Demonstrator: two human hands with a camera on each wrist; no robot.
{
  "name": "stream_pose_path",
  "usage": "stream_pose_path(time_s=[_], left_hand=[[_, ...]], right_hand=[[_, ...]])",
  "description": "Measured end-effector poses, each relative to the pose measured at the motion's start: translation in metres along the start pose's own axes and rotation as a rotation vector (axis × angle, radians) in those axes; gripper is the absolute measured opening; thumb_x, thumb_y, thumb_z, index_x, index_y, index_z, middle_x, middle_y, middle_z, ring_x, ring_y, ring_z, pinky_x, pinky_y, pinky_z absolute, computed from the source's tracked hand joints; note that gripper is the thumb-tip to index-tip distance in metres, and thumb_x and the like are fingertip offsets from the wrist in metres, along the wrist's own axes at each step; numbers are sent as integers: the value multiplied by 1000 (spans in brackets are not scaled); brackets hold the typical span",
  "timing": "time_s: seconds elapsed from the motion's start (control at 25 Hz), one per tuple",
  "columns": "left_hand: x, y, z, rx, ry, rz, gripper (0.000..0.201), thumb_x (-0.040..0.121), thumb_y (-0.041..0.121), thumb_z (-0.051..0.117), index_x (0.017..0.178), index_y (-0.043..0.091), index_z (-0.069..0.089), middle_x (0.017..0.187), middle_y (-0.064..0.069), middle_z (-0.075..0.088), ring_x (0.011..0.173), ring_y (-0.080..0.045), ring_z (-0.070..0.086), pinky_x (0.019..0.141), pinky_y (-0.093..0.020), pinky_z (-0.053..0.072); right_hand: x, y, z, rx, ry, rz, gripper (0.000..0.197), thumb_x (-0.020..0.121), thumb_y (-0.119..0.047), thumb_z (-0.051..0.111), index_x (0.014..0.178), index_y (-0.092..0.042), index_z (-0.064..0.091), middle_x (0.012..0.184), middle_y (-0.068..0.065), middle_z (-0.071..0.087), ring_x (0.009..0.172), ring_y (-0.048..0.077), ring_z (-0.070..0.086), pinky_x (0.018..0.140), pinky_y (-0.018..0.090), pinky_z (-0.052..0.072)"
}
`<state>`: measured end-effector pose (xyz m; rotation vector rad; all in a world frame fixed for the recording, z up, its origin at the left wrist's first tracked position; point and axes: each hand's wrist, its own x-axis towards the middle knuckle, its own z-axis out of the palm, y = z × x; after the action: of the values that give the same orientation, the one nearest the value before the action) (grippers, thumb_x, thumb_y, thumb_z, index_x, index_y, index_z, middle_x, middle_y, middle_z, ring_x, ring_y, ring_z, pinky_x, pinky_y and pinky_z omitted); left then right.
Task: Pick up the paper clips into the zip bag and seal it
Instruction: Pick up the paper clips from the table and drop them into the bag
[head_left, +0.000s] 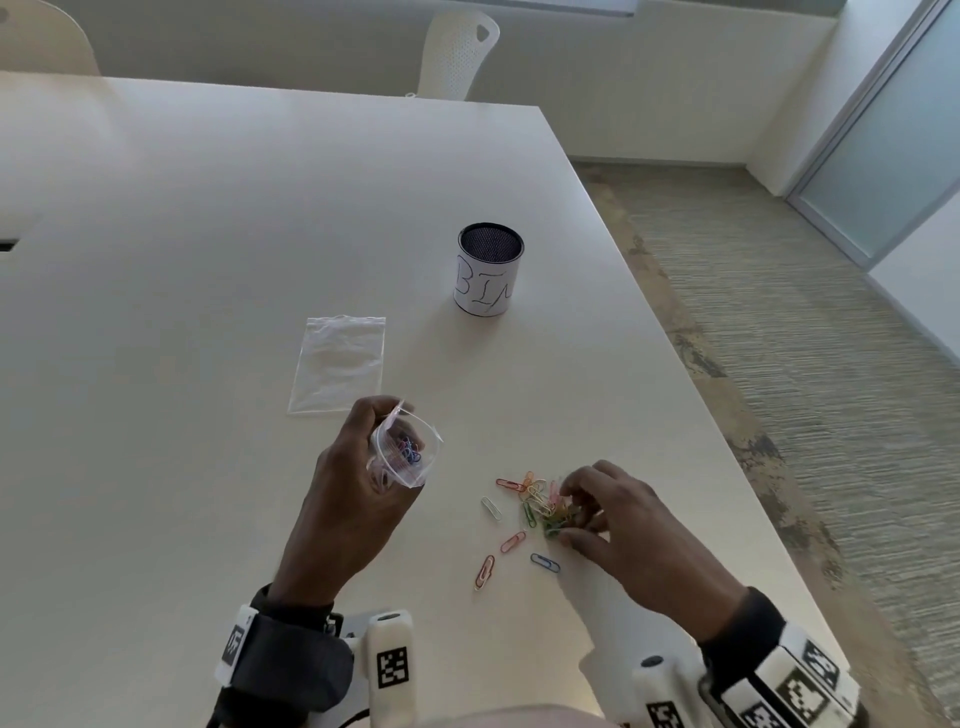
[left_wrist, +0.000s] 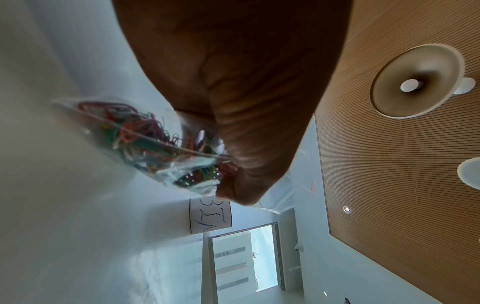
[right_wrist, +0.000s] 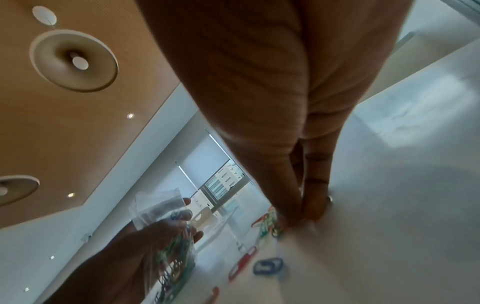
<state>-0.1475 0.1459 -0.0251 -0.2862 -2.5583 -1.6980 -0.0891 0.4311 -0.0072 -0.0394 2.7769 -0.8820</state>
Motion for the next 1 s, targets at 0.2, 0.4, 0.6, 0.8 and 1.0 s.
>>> stream_pose_path(time_s=[0.2,0.4,0.6,0.8,1.0], left_hand=[[0,0,-1,-14,1,-1,53,81,1,82,119,29,58,105,22,69,92,-6,70,73,-9,53],[-1,0,-1,-11,-12,-8,54,82,0,81,120,30,57,107,23,69,92,-5,71,73,-7,51],[-2,2,-2,-13,-6,-12,53,83,3,81,120,32,57,107,23,69,90,-7,71,72,-8,52],[-3,5,-2,-16,-9,-7,53,84,7,81,120,35,56,107,26,68,91,-3,71,74,-9,52],[-2,4,-3,-24,-14,-2,53,84,5,82,121,33,56,107,24,68,92,-3,70,74,-10,54]], right_hand=[[6,-8,-12,-199,-134,-13,89,77,-57,82,152,-37,39,134,-14,43,108,5,57,91,17,49],[17,-26,8,-204,-122,-152,51,89,-41,79,136,-36,59,126,-12,48,97,5,54,86,13,39],[25,-37,14,-278,-108,-254,10,98,-22,67,108,-21,69,113,-5,58,94,16,63,79,22,45],[33,-34,15,-277,-54,-281,10,98,-15,67,98,-20,76,102,-5,65,84,16,70,73,29,55],[44,-27,-1,-112,-22,-228,9,91,-14,80,99,-19,83,99,-7,73,82,6,72,75,22,59]])
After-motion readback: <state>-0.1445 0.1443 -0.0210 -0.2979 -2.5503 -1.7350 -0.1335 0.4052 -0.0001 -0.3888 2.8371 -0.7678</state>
